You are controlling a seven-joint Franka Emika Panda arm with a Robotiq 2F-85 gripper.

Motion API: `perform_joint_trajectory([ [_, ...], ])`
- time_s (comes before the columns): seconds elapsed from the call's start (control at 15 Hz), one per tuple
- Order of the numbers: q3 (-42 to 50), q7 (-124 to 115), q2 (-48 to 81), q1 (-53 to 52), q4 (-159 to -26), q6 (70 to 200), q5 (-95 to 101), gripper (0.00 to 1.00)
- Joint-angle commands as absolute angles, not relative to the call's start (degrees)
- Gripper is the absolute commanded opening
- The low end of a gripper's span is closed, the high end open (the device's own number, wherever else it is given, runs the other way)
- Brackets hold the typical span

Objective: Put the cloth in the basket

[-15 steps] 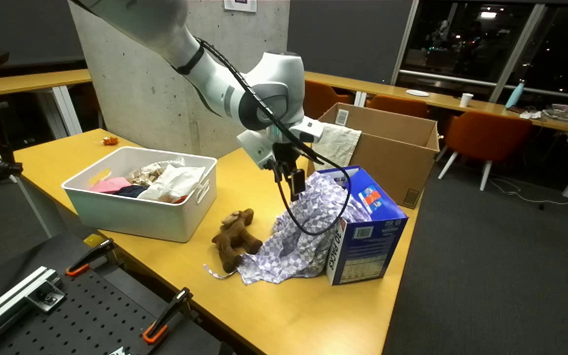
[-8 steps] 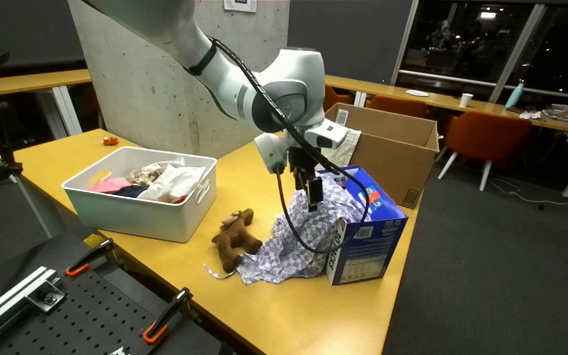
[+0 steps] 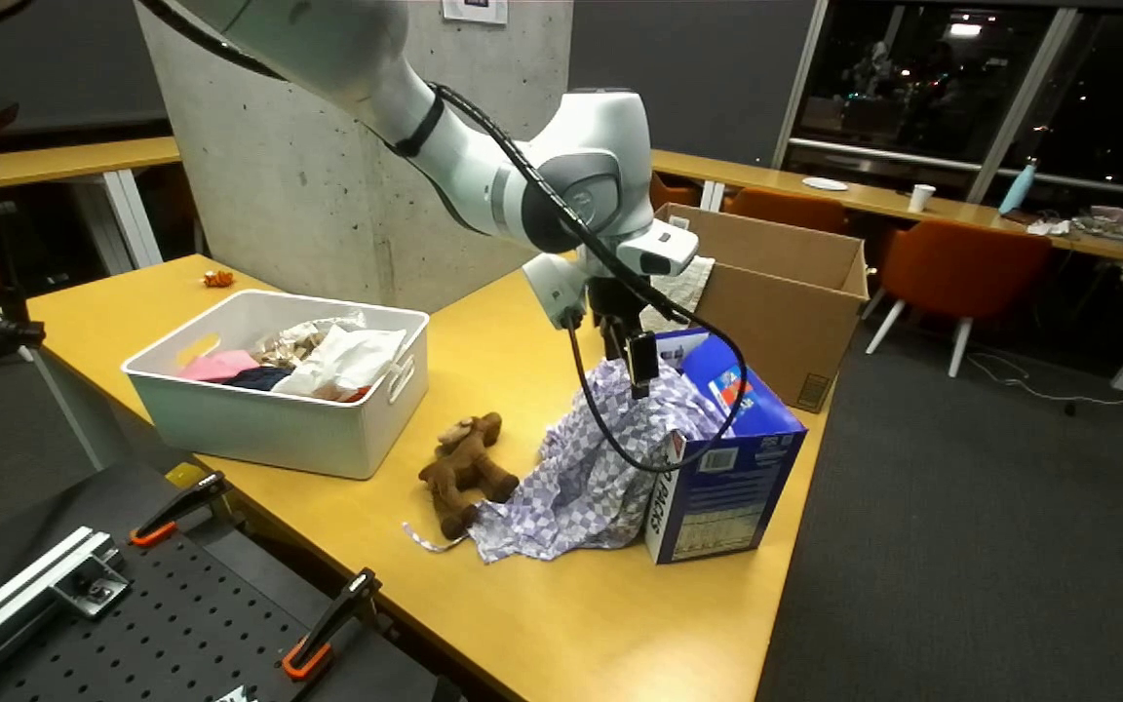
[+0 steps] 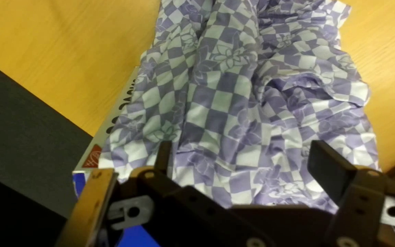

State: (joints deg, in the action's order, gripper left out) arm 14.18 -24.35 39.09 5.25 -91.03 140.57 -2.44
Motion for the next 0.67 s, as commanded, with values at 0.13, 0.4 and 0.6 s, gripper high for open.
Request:
perform_joint_trajectory([
  [0.13, 13.72, -24.63, 45.54, 5.80, -83.78, 138.80, -2.49, 0.72],
  [0.4, 14.52, -25.36, 43.66, 4.57, -86.57, 140.43, -1.87, 0.51],
  [0.6, 14.90, -25.68, 41.08, 3.84, -89.09, 141.14, -1.62, 0.27],
])
